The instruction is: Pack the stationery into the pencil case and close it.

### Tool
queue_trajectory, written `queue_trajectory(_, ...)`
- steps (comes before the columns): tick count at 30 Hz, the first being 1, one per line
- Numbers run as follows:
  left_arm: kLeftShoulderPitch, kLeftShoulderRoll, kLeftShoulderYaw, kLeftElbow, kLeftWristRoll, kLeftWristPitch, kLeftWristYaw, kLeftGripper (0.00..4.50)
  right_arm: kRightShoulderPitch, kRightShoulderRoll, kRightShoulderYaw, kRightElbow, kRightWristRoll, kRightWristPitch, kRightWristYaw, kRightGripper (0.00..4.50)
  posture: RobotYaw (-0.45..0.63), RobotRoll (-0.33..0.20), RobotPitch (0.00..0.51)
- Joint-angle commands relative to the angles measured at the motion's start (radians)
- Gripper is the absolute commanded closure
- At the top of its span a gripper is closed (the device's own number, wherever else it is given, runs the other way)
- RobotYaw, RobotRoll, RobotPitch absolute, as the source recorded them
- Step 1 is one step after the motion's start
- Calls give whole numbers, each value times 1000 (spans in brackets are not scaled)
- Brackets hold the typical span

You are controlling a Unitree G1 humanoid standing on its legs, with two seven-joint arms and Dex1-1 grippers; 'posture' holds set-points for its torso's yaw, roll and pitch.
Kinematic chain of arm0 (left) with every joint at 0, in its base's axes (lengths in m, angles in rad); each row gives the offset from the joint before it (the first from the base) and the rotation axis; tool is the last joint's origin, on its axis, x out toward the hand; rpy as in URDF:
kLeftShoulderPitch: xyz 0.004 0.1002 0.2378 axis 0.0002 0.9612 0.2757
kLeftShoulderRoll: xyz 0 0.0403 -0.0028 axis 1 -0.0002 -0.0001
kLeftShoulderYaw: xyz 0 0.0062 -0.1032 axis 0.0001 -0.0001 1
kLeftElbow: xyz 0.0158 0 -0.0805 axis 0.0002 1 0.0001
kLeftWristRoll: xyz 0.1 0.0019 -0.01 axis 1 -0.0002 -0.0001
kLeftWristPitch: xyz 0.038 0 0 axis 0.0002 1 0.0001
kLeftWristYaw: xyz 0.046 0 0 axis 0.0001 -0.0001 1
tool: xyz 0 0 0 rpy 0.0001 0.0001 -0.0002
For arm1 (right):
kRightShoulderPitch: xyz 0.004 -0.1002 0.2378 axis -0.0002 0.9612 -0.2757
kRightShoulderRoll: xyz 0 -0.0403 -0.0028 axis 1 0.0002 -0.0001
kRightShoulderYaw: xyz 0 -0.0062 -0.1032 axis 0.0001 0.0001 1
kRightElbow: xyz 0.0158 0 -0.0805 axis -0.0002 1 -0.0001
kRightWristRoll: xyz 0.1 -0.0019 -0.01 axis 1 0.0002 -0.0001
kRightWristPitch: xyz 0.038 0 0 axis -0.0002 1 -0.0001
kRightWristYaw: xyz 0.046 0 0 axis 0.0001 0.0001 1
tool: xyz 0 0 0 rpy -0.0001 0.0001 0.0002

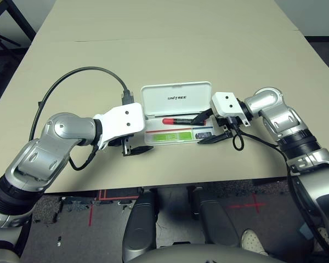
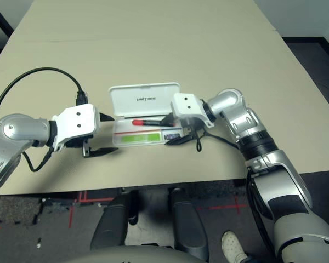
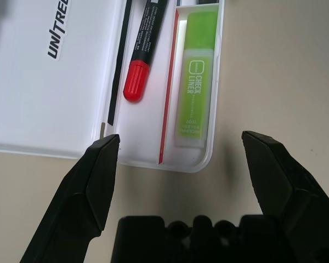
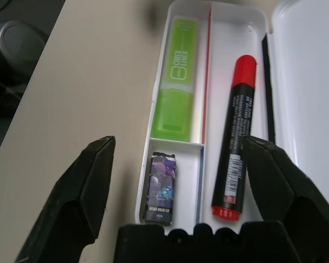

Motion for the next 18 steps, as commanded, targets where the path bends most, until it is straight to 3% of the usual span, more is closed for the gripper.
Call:
queue_trajectory(1,15,10,-9,2,12,-10,-6,0,-5,-36,-44,-43,48,45,28,11,106,0,206)
queue_trajectory(7,16,20,6,43,16,-35,-11,0,50,-151,-138,-126,150,180,53,11,91,0,204)
queue_trajectory(18,-3,17,39,191,30,-102,-12,0,269,-283,-274,-178,214,247,-10,11,46,0,199)
